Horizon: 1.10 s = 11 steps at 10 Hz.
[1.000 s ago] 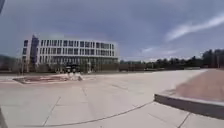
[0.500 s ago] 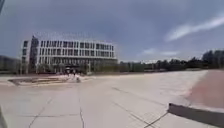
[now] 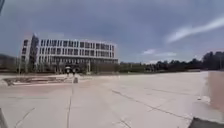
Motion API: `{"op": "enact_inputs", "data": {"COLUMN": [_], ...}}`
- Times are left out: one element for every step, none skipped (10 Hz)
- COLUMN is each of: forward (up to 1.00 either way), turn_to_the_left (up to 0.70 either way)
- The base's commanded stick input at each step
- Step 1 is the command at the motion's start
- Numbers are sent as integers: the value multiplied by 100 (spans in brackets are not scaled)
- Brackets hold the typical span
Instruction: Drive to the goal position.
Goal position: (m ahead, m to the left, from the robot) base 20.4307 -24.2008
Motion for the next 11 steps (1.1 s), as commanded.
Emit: {"op": "enact_inputs", "data": {"forward": [100, 100, 100, 100, 100, 100, 100, 100, 100, 100, 100], "turn_to_the_left": [-36, -36, -36, -36, -36, -36, -36, -36, -36, -36, -36]}}
